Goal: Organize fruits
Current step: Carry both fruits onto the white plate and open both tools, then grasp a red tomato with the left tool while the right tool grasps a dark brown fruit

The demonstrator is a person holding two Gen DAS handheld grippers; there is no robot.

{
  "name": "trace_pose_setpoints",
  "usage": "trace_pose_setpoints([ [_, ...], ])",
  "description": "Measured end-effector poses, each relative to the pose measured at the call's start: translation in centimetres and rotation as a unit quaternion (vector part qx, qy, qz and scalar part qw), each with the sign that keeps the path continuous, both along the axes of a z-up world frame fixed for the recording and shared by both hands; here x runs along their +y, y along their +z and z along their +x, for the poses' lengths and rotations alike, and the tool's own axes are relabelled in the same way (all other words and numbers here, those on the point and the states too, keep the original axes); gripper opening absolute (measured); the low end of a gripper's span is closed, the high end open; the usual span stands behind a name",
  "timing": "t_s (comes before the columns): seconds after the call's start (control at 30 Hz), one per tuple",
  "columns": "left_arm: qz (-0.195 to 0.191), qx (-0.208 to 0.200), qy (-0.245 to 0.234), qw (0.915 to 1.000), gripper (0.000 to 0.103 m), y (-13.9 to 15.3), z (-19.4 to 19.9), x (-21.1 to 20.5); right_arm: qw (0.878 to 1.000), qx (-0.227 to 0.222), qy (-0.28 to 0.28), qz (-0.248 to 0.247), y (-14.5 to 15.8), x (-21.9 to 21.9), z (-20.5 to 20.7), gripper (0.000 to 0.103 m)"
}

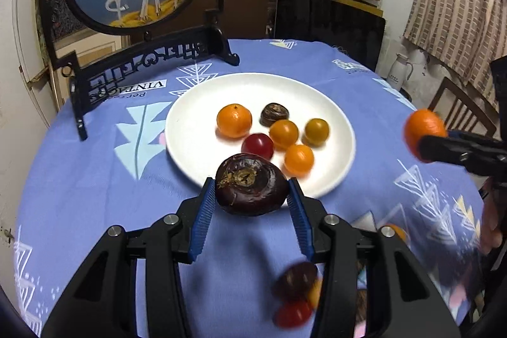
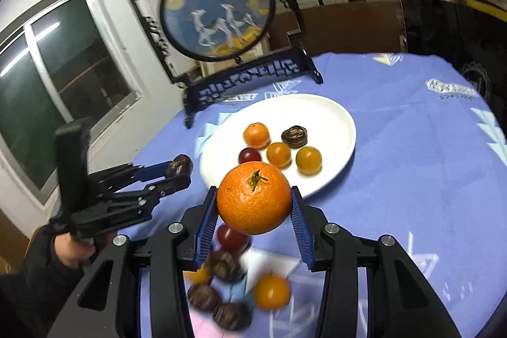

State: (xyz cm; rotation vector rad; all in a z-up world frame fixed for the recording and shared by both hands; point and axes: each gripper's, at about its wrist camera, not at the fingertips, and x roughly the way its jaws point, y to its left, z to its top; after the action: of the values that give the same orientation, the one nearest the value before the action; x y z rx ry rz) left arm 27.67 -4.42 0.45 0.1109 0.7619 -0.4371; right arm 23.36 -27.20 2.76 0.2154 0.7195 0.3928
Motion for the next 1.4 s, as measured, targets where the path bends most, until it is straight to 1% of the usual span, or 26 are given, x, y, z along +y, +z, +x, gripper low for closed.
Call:
trace_pose_setpoints([
  [0.13,0.011,0.015,0.003,0.9998,0.045,-1.4,2.7,-0.9,1.0,0.016,-0.004,-0.007,-2.1,1.0,4.0,0.045],
  [0.23,0.015,0.029,0.008,0.9994,0.045,-2.4,4.3,-1.4,1.0,0.023,-0.009,-0.015,-3.0,1.7,5.7,0.045],
  [0.33,0.015,0.038,0.013,0.9991,0.046,-3.3,5.1,-1.4,0.999,0.031,-0.014,-0.025,-4.0,2.0,7.1,0.046],
  [0.4,0.013,0.035,0.017,0.9992,0.054,-3.3,5.0,-1.2,0.999,0.023,-0.024,-0.039,-4.1,2.0,7.2,0.051],
  [0.43,0.011,0.029,0.02,0.9993,0.063,-3.0,4.8,-1.0,0.999,0.018,-0.026,-0.04,-4.0,1.9,7.0,0.058],
  [0.47,0.008,0.023,0.024,0.9994,0.069,-2.7,4.5,-0.8,0.999,0.008,-0.03,-0.042,-3.7,1.8,6.6,0.058],
  [0.5,0.004,0.014,0.026,0.9995,0.07,-2.2,4.0,-0.5,0.998,0.0,-0.032,-0.047,-3.3,1.8,6.1,0.058],
  [0.6,0.001,0.001,0.025,0.9997,0.07,-1.2,2.3,-0.1,0.998,-0.011,-0.031,-0.059,-2.6,1.9,4.9,0.058],
  [0.67,0.004,-0.005,0.023,0.9997,0.071,-0.9,1.1,0.1,0.997,-0.016,-0.031,-0.076,-2.1,2.3,3.8,0.058],
  [0.77,0.015,-0.005,0.018,0.9997,0.074,-0.9,-1.5,0.5,0.995,-0.022,-0.031,-0.091,-1.7,2.8,1.9,0.058],
  [0.93,0.02,0.0,0.012,0.9997,0.075,-1.2,-5.4,1.6,0.994,-0.015,-0.027,-0.102,-1.9,3.5,-1.8,0.058],
  [1.0,0.022,0.001,0.009,0.9997,0.076,-1.5,-6.8,2.2,0.995,-0.014,-0.022,-0.098,-2.0,3.8,-3.3,0.058],
  [1.07,0.023,0.005,0.008,0.9997,0.08,-2.0,-8.2,2.9,0.996,-0.01,-0.01,-0.092,-2.4,3.9,-5.4,0.058],
  [1.13,0.026,0.014,0.008,0.9995,0.08,-2.8,-9.6,3.5,0.996,0.002,0.002,-0.087,-3.4,4.1,-7.4,0.058],
  [1.27,0.033,0.03,0.01,0.999,0.08,-4.3,-11.4,4.3,0.996,0.034,0.023,-0.079,-5.9,4.5,-10.2,0.058],
  [1.4,0.025,0.036,0.011,0.999,0.08,-4.9,-12.4,4.6,0.993,0.041,0.03,-0.103,-7.5,5.8,-11.3,0.058],
])
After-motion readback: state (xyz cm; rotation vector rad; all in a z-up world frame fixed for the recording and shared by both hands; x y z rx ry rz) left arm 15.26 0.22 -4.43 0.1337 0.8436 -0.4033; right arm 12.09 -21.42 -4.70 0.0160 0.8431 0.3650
